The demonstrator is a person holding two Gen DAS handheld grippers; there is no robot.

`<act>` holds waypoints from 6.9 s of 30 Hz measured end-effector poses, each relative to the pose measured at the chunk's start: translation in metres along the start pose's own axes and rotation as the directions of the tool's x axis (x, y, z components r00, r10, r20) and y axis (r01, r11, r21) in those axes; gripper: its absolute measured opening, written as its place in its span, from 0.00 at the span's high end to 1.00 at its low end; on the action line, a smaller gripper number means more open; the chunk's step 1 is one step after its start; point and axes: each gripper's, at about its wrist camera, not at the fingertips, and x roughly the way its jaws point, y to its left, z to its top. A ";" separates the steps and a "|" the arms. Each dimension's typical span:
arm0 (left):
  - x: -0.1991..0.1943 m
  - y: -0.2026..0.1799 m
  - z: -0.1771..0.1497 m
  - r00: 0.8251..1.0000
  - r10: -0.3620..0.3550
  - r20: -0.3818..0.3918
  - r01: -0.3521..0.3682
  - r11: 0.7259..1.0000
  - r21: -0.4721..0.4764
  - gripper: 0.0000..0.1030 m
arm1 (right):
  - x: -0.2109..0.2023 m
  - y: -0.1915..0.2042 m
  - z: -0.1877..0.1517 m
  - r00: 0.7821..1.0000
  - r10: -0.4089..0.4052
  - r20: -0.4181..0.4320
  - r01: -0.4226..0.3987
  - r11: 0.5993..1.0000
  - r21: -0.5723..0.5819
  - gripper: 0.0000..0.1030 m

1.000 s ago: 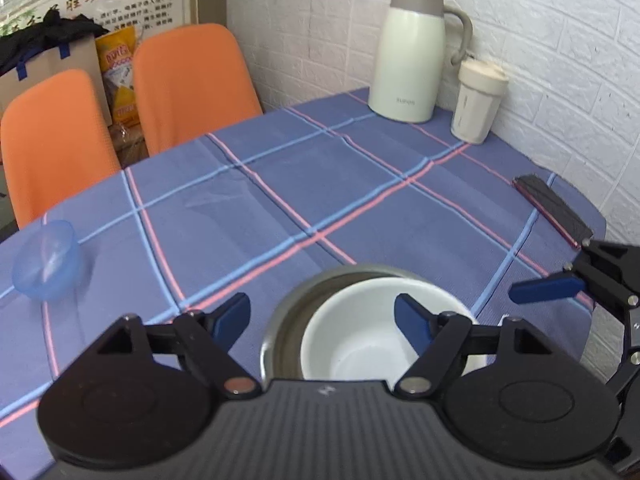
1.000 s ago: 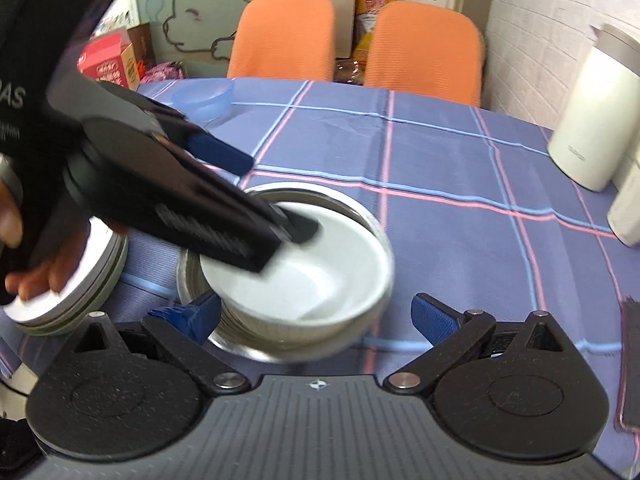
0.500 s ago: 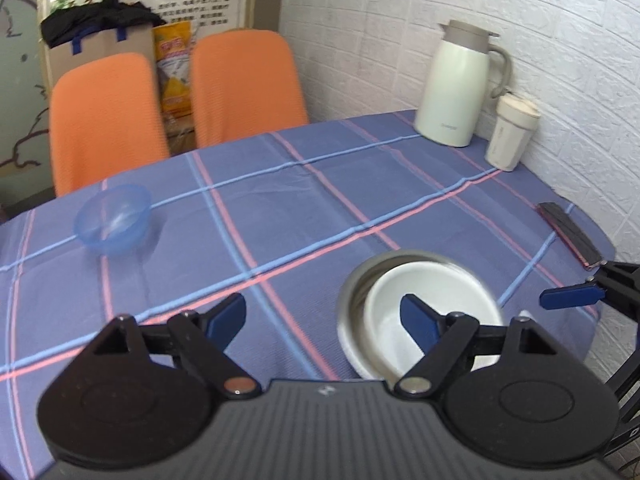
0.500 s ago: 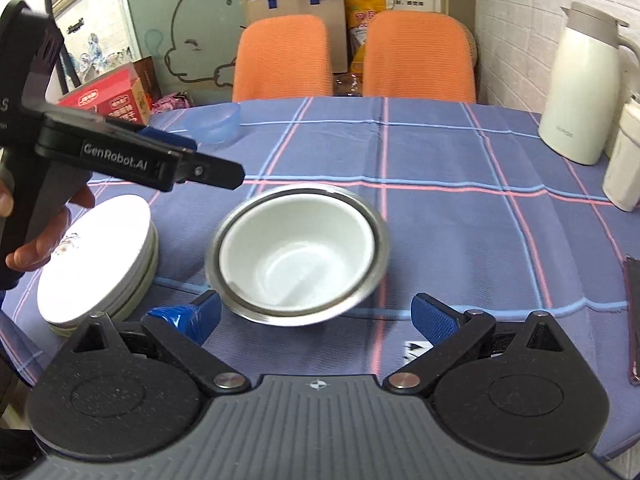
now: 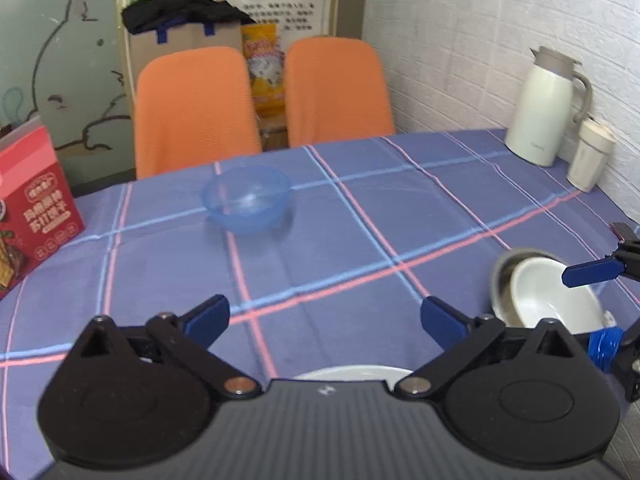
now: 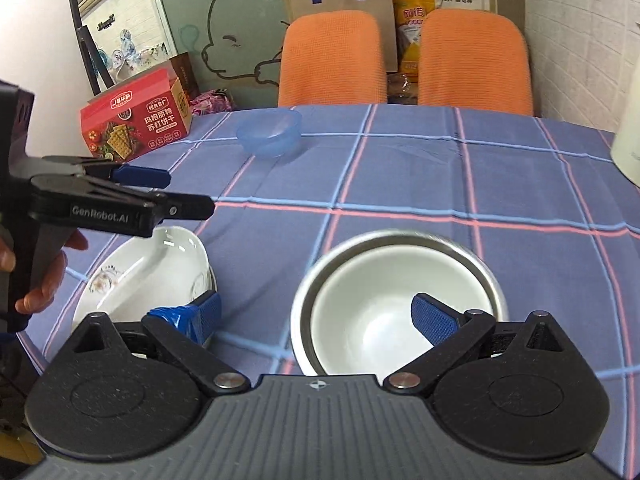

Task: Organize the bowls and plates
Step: 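Move the left tool to the translucent blue bowl and grip its rim, then lower the blue bowl into the white bowl and open the left tool, then move the left tool to the steel bowl rim and grip it, then slide the nested bowls to center on the plates, open the left tool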

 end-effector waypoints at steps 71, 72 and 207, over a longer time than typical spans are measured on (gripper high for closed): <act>0.026 -0.072 0.042 0.970 -0.232 -0.076 0.229 0.972 -0.043 0.76 | 0.034 0.047 0.044 0.989 -0.045 0.137 0.074 0.975 -0.208 0.32; 0.021 -0.085 0.038 0.968 -0.241 -0.072 0.239 0.970 -0.032 0.76 | 0.025 0.045 0.036 0.988 -0.059 0.141 0.086 0.976 -0.200 0.32; 0.113 -0.156 0.010 0.925 -0.183 -0.333 0.208 0.977 0.042 0.28 | 0.041 -0.058 -0.038 0.992 -0.126 0.001 0.123 0.972 0.199 0.27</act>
